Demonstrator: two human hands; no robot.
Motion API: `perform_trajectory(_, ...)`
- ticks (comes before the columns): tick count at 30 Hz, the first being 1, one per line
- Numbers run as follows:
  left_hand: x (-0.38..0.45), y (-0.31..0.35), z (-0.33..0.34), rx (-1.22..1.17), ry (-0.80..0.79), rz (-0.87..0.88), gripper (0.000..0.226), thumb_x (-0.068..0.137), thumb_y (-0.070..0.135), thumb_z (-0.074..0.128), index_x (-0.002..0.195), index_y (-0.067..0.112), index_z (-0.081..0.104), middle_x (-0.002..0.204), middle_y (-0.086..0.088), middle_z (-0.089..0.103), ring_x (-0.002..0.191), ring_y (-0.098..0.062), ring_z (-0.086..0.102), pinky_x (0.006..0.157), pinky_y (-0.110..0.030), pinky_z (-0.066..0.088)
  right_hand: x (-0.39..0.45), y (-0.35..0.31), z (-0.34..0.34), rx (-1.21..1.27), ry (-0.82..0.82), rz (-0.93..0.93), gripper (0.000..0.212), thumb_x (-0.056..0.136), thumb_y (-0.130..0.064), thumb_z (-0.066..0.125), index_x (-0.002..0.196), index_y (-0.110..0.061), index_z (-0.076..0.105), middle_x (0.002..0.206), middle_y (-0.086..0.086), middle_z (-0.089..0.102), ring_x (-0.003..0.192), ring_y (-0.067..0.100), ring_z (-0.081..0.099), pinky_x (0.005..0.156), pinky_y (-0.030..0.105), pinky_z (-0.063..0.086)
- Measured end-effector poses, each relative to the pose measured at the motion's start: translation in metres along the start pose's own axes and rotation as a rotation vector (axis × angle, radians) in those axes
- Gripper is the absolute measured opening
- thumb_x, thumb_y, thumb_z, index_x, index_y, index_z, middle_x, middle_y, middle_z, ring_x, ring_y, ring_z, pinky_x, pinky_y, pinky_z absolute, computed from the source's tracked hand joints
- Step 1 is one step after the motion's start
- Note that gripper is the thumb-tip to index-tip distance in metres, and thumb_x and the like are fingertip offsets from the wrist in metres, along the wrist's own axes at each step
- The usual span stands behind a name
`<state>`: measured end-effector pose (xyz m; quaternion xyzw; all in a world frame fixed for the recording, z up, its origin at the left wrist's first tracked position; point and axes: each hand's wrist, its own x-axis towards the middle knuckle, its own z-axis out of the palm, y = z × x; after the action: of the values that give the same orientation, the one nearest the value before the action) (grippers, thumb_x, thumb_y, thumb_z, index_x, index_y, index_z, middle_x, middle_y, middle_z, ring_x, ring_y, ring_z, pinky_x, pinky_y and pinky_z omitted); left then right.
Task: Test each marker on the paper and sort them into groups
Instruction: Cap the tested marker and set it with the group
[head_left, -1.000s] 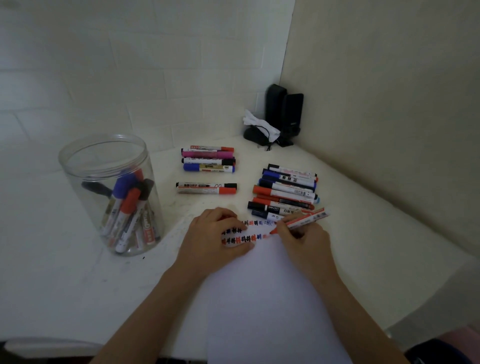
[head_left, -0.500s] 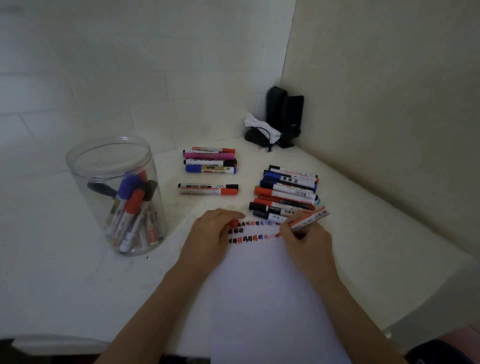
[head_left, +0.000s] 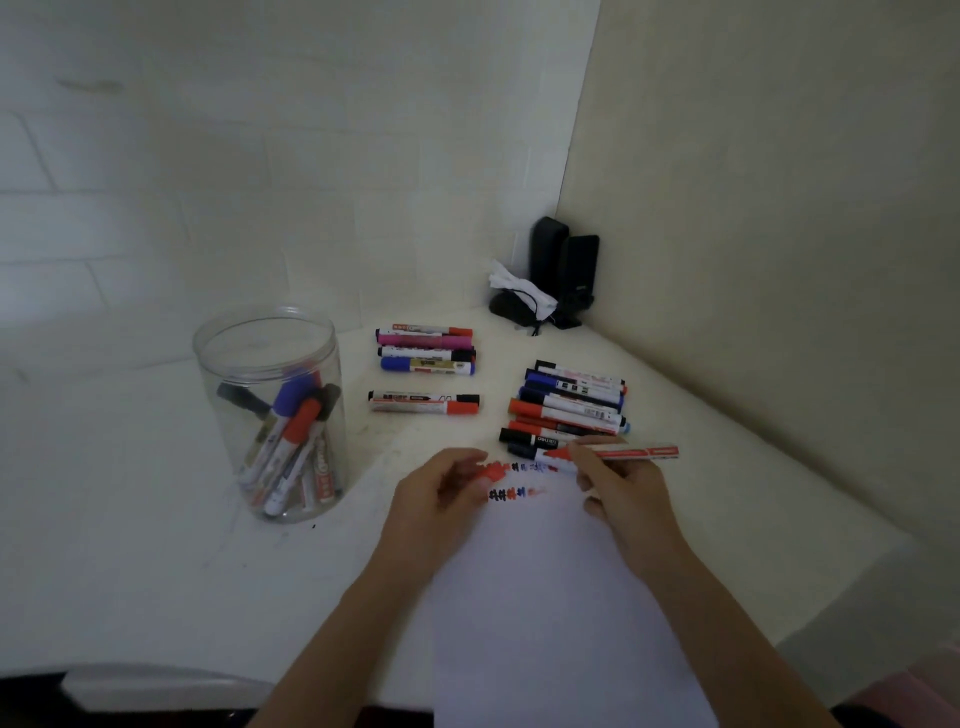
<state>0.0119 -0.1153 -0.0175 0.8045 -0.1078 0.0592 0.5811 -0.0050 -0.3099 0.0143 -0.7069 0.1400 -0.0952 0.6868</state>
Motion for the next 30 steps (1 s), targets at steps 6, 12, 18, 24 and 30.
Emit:
perform_trajectory(6, 0.000, -0.002, -0.008, -0.017, -0.041, 0.009, 0.018, 0.091, 0.018, 0.062, 0.105, 0.028, 0.068, 0.095, 0.016, 0.069, 0.089, 0.007, 0.061, 0.079, -0.003, 0.044, -0.021, -0.005, 0.015, 0.053, -0.108, 0.077, 0.019, 0.095, -0.030, 0.058, 0.088, -0.014, 0.066, 0.071, 0.002, 0.062, 0.065, 0.011, 0.053, 0.055, 0.023, 0.040)
perform_trajectory(12, -0.001, -0.003, -0.008, -0.019, -0.054, 0.067, 0.019, 0.091, 0.011, 0.062, 0.104, 0.022, 0.070, 0.097, 0.014, 0.070, 0.090, 0.002, 0.062, 0.081, -0.008, 0.045, -0.026, -0.009, 0.026, 0.057, -0.139, 0.053, 0.017, 0.095, -0.028, 0.059, 0.088, -0.012, 0.062, 0.070, 0.004, 0.062, 0.065, 0.012, 0.051, 0.058, 0.026, 0.036)
perform_trajectory(18, -0.001, -0.002, -0.010, -0.065, -0.071, 0.089, 0.020, 0.091, 0.009, 0.061, 0.105, 0.020, 0.069, 0.096, 0.009, 0.070, 0.088, 0.001, 0.063, 0.078, -0.008, 0.045, -0.028, -0.009, 0.035, -0.009, -0.163, 0.020, 0.022, 0.091, -0.030, 0.065, 0.086, -0.009, 0.069, 0.070, 0.003, 0.067, 0.062, 0.009, 0.051, 0.050, 0.020, 0.035)
perform_trajectory(24, 0.000, -0.003, -0.011, -0.147, -0.066, 0.070, 0.018, 0.093, 0.011, 0.058, 0.102, 0.019, 0.071, 0.088, 0.008, 0.072, 0.081, -0.003, 0.065, 0.075, -0.012, 0.049, -0.023, -0.008, 0.038, -0.007, -0.136, 0.004, 0.020, 0.087, -0.026, 0.071, 0.086, -0.006, 0.069, 0.064, 0.001, 0.062, 0.056, 0.007, 0.050, 0.047, 0.018, 0.036)
perform_trajectory(30, 0.002, -0.007, -0.010, -0.170, -0.048, 0.088, 0.017, 0.090, 0.007, 0.062, 0.102, 0.014, 0.072, 0.092, 0.008, 0.073, 0.086, -0.002, 0.066, 0.075, -0.011, 0.048, -0.022, -0.003, 0.046, -0.002, -0.167, -0.006, 0.015, 0.087, -0.023, 0.070, 0.082, -0.009, 0.070, 0.070, 0.006, 0.069, 0.063, 0.011, 0.060, 0.058, 0.023, 0.048)
